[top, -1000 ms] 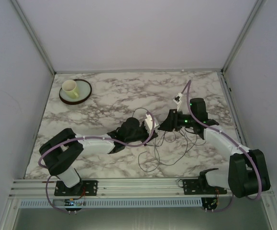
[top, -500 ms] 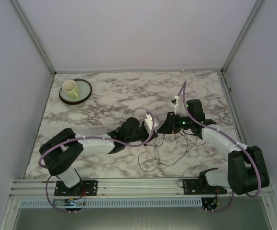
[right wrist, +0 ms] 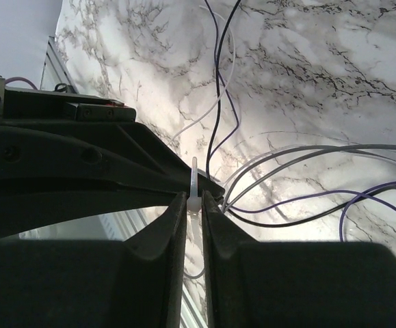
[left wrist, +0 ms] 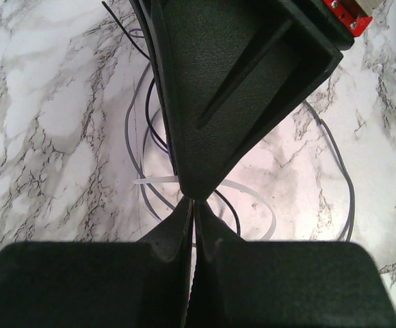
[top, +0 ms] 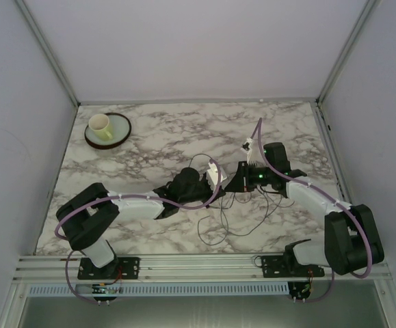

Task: Zip-tie the wires
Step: Tie the cable at the center of the board.

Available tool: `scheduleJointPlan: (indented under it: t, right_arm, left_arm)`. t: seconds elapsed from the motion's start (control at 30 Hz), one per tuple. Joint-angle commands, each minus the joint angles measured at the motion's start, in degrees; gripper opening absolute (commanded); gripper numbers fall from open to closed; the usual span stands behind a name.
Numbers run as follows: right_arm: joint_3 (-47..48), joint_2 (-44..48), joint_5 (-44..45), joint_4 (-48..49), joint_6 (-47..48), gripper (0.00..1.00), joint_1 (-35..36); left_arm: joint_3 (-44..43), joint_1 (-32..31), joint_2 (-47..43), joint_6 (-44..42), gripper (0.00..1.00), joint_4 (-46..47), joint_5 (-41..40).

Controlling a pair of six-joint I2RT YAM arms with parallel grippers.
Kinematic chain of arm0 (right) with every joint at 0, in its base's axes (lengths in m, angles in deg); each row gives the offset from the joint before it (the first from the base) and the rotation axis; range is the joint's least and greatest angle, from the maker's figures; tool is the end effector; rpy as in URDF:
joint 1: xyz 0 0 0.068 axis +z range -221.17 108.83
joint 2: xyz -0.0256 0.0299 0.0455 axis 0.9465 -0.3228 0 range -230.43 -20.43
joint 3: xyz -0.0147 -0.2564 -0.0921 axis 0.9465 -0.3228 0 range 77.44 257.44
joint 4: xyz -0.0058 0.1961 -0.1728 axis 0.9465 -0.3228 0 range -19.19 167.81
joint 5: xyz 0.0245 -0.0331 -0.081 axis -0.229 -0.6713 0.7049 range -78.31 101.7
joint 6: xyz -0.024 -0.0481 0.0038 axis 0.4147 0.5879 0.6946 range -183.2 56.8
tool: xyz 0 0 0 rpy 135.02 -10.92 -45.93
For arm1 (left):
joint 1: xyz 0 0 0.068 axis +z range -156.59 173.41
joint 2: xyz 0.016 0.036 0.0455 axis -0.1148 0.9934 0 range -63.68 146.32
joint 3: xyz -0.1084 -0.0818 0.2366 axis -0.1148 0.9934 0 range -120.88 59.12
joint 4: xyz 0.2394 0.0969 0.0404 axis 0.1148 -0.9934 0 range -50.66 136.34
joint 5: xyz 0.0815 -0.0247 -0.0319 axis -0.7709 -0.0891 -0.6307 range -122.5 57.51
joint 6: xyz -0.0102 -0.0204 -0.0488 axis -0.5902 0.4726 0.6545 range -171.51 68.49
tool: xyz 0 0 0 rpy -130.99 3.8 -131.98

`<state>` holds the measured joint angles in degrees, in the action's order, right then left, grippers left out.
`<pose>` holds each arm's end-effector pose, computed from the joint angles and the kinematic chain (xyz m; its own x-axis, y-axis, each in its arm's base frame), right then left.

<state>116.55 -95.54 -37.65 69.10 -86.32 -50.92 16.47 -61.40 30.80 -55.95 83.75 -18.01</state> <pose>0.2297 0.1134 0.2049 -0.8942 -0.0573 -0.4441 -0.4135 0.4861 0.7699 0.1911 -0.2865 0.1943 -0.0710 0.2306 -0.9704 0.9392 0.3432 0.0129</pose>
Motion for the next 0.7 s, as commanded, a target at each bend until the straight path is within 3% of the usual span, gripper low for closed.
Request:
scheduleJointPlan:
  t: [0.0, 0.23, 0.43, 0.67]
  right_arm:
    - [2.06, -0.17, 0.22, -0.39, 1.03, 0.09, 0.72]
    - [2.21, 0.77, 1.31, -0.44, 1.49, 0.02, 0.84]
    - [1.84, 0.85, 3.70, -0.72, 1.34, 0.00, 0.84]
    - [1.66, 1.36, 5.48, -0.76, 1.29, 0.00, 0.85]
  left_arm:
    - [-1.12, 0.20, -0.24, 0.05, 0.00, 1.70, 0.46]
    - [-1.31, 0.23, -0.08, 0.64, 0.01, 1.29, 0.13]
    - [-0.33, 0.31, -1.19, 1.25, 0.38, 0.31, 0.26]
    - [2.24, 0.86, -6.22, 2.78, 0.50, -2.55, 0.47]
